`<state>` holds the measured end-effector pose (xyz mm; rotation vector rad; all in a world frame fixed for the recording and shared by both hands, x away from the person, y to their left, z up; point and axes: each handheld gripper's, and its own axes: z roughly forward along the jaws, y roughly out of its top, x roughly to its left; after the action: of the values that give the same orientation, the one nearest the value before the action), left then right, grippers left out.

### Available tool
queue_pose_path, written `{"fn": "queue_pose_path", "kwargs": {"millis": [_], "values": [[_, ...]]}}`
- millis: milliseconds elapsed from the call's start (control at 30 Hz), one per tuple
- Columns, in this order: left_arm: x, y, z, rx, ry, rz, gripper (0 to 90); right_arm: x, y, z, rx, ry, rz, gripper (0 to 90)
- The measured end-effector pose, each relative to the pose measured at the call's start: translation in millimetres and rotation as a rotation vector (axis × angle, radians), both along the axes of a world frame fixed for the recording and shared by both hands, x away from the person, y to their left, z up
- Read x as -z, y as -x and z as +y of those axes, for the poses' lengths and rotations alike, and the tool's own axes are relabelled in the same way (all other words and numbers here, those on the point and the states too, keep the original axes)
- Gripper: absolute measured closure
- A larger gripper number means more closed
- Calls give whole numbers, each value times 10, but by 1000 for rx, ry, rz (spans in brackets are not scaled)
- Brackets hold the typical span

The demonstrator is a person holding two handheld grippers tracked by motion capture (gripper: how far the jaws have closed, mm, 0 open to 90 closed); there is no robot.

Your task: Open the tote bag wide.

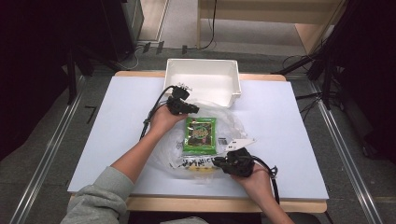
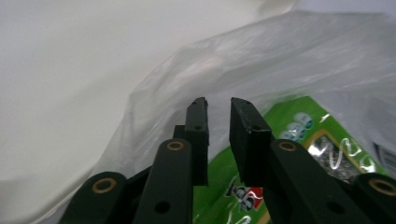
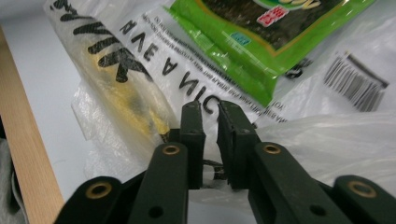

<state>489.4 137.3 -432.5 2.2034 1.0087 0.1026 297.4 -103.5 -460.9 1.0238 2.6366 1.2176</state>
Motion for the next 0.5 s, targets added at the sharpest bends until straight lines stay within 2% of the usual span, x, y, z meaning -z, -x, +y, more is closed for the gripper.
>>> {"fn": "queue_pose_path", "kwargs": {"millis": [133,233,333,500], "values": [[-156,65,17,23,20,-34,680,-84,-28,-15,13,-12,-32,763],[-266,115,37,33,45,-42,650,-146,-42,-11,21,-13,-47,706],[-361,172,54,48,66,-58,618,-197,-72,-9,21,-11,-46,678],[-515,288,84,76,94,-70,618,-288,-121,1,33,-9,-53,648]]}}
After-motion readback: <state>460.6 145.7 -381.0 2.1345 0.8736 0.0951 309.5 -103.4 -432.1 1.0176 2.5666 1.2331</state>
